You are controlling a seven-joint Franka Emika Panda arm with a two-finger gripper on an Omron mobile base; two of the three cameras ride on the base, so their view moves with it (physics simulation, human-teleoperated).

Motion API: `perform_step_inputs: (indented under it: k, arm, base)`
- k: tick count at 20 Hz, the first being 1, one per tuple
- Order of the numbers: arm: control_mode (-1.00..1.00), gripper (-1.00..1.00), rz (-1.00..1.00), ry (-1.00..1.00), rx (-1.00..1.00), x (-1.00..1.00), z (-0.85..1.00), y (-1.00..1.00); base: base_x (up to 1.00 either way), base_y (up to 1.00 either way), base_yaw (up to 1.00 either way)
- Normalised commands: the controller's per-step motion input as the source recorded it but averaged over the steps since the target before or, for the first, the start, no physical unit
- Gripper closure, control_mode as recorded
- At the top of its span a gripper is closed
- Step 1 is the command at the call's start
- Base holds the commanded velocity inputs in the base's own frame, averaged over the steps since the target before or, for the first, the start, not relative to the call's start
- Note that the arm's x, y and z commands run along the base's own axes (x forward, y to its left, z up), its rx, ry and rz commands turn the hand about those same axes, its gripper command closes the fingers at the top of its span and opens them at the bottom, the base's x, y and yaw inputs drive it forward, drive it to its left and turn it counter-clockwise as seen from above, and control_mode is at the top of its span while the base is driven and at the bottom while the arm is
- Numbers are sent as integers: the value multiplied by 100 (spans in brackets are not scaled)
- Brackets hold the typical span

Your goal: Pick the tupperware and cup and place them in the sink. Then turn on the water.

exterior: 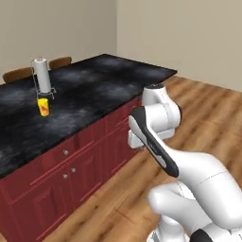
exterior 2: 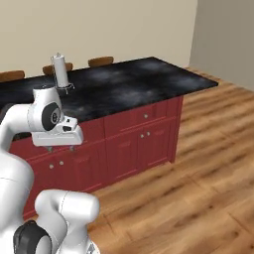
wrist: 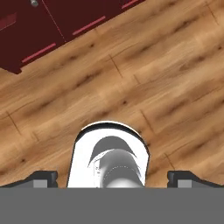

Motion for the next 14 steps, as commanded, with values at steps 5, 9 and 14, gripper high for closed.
perform_step_inputs:
  k: [5, 9, 14]
  arm:
    - [100, -100, 0, 0, 0, 0, 0, 0]
    - [100, -100, 0, 0, 0, 0, 0, 0]
    - [100, -100, 0, 0, 0, 0, 0, 0]
  base:
    - [10, 0, 28]
    - [49, -13, 17]
    - [45, -66, 13]
